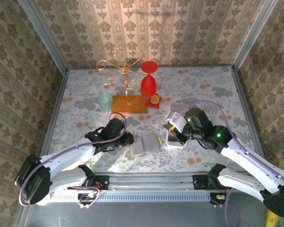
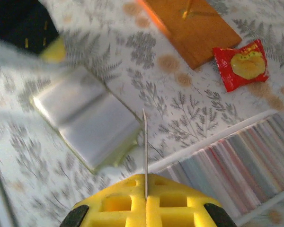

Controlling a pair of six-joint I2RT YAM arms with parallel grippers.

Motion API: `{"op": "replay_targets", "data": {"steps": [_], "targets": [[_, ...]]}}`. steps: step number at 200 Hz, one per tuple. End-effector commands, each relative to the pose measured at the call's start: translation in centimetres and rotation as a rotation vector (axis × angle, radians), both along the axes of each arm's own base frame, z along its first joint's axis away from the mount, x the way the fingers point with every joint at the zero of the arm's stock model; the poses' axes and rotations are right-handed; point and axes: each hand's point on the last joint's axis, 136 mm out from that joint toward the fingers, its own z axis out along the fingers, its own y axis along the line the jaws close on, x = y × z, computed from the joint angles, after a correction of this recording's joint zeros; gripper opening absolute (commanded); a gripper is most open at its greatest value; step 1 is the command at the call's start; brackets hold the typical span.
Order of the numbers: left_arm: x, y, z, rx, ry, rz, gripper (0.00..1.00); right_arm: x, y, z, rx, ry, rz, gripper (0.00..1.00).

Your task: Put the credit cards into the card holder

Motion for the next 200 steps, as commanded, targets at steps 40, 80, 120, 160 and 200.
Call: {"op": "replay_targets", "data": {"steps": [40,80,120,160,200], "targets": [[-0.4,0.5,-1.8,0.026,0.049,0.021,0.5,1.8,5.0,0.9,0.528,0.457,-0.38,0.0],[-0.4,-0.4,-2.7,0.028,0.079,0.004,0.57,2.6,6.8,-3.3,0.549,0.559,-0.468,0.0],[-0.5,-0.2,-3.6,0.049,0.093,0.007,0.58,3.1,8.0,-7.5,0.535,0.647,-0.528,0.0],[-0.8,0.2,-4.6,0.078,0.117,0.011,0.47,3.1,9.8,-10.9,0.499,0.732,-0.567,0.0],[-1.4,0.4,-5.5,0.085,0.139,0.009,0.39,2.4,11.1,-12.9,0.47,0.788,-0.581,0.0]]}}
